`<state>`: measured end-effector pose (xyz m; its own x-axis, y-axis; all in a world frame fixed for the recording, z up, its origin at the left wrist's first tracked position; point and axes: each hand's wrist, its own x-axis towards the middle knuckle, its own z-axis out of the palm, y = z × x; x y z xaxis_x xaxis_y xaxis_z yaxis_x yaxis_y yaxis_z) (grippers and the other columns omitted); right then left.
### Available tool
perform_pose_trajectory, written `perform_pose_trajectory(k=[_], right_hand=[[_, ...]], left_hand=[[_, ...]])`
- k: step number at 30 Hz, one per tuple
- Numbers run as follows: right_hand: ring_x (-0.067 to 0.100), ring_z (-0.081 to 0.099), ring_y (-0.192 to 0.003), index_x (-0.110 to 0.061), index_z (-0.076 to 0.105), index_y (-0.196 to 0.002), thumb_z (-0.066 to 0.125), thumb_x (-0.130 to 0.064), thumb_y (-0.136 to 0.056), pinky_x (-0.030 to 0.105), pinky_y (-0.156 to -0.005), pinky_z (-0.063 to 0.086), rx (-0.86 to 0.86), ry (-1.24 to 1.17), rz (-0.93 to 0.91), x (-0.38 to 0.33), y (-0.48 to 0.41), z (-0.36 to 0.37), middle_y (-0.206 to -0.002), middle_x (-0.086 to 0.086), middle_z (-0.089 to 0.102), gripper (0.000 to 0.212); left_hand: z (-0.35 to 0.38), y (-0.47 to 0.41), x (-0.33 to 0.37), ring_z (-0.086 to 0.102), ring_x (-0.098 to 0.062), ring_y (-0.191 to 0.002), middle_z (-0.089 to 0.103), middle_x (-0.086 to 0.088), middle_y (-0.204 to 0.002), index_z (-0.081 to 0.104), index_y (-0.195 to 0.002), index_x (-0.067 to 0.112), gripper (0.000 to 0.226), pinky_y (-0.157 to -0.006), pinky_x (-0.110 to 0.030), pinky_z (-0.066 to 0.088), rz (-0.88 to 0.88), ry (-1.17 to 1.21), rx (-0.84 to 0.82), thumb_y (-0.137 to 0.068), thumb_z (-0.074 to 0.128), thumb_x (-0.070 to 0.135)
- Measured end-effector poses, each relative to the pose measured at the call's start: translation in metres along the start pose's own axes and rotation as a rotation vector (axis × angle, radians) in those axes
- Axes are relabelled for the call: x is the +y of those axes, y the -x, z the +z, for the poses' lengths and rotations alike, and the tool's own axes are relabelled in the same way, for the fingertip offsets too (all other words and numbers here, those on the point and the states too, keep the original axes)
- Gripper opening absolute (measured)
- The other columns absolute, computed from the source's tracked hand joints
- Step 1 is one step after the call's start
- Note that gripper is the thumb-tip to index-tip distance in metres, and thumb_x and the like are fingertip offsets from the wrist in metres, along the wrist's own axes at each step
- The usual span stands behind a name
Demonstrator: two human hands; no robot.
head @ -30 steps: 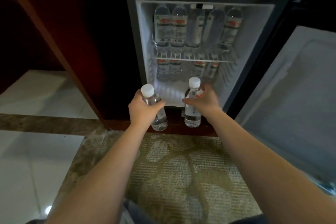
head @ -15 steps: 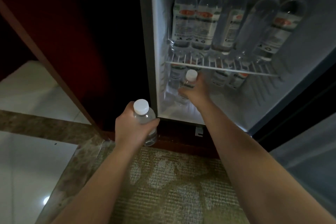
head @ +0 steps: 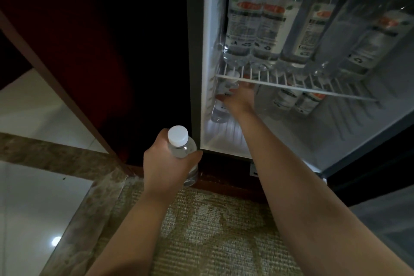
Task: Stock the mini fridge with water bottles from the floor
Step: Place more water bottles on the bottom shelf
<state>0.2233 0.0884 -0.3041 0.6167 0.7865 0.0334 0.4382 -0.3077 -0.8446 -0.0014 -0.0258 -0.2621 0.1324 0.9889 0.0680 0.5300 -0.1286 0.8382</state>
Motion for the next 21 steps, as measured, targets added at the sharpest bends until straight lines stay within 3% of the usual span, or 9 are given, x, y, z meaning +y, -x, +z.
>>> perform_pose_trajectory(k=[3,6,8,11,13,15,18,21], right_hand=[[0.022,0.059,-0.112,-0.013,0.040,-0.133,0.087,-0.024,-0.062,0.040,-0.094,0.053,-0.030,0.003,0.016,0.003,0.000,-0.002,-0.132,0.010,0.050,0.086],[0.023,0.057,-0.115,-0.009,0.042,-0.131,0.082,-0.013,-0.069,0.034,-0.097,0.050,-0.066,0.063,-0.004,0.006,-0.005,-0.007,-0.131,0.012,0.052,0.074],[0.024,0.060,-0.111,-0.010,0.047,-0.128,0.080,-0.014,-0.071,0.035,-0.093,0.051,-0.064,0.062,-0.024,0.007,0.000,-0.009,-0.125,0.010,0.056,0.066],[0.022,0.059,-0.109,-0.017,0.048,-0.128,0.079,-0.024,-0.066,0.038,-0.092,0.052,-0.006,-0.037,-0.009,0.012,0.017,-0.011,-0.126,0.008,0.053,0.070],[0.020,0.058,-0.105,-0.017,0.053,-0.124,0.072,-0.026,-0.071,0.032,-0.085,0.051,0.056,-0.069,-0.038,0.013,0.041,-0.018,-0.121,0.006,0.054,0.057],[0.016,0.058,-0.092,-0.013,0.058,-0.113,0.067,-0.018,-0.083,0.025,-0.074,0.044,0.045,-0.069,-0.057,0.015,0.076,-0.031,-0.105,0.003,0.060,0.031],[0.009,0.059,-0.089,-0.018,0.061,-0.111,0.069,-0.016,-0.085,0.021,-0.078,0.046,-0.305,-0.171,-0.100,0.021,0.124,-0.049,-0.096,-0.005,0.063,0.027],[0.008,0.050,-0.121,-0.021,0.049,-0.135,0.081,-0.016,-0.074,0.028,-0.103,0.040,-0.752,-0.094,-0.097,0.020,0.154,-0.056,-0.130,-0.006,0.056,0.069]], left_hand=[[0.000,0.001,0.004,0.053,0.005,-0.071,0.057,0.014,-0.077,0.053,-0.090,0.018,0.038,-0.056,-0.009,0.035,0.003,0.008,-0.007,-0.067,0.083,0.023],[0.000,0.002,0.008,0.052,0.007,-0.069,0.054,0.017,-0.076,0.050,-0.090,0.022,0.040,-0.056,-0.006,0.035,0.003,0.027,-0.013,-0.067,0.083,0.022],[0.000,0.004,0.010,0.055,0.004,-0.073,0.058,0.014,-0.078,0.053,-0.090,0.021,0.039,-0.059,-0.010,0.038,-0.005,0.057,-0.020,-0.066,0.083,0.022],[0.000,0.006,0.011,0.059,0.000,-0.078,0.062,0.012,-0.083,0.057,-0.094,0.020,0.040,-0.063,-0.015,0.042,-0.014,0.080,-0.024,-0.065,0.083,0.024],[-0.002,0.006,0.012,0.059,0.000,-0.082,0.061,0.014,-0.086,0.057,-0.096,0.022,0.043,-0.067,-0.017,0.044,-0.020,0.081,-0.030,-0.064,0.085,0.027],[-0.005,0.006,0.014,0.060,-0.003,-0.084,0.062,0.013,-0.088,0.057,-0.097,0.022,0.044,-0.071,-0.021,0.047,-0.022,0.078,-0.031,-0.063,0.085,0.030],[-0.008,0.006,0.017,0.061,-0.010,-0.088,0.064,0.006,-0.092,0.059,-0.099,0.017,0.048,-0.074,-0.024,0.047,-0.020,0.054,-0.017,-0.063,0.084,0.035],[-0.009,0.007,0.022,0.060,-0.010,-0.087,0.064,0.007,-0.090,0.058,-0.096,0.019,0.047,-0.070,-0.021,0.045,-0.017,0.009,0.000,-0.062,0.084,0.039]])
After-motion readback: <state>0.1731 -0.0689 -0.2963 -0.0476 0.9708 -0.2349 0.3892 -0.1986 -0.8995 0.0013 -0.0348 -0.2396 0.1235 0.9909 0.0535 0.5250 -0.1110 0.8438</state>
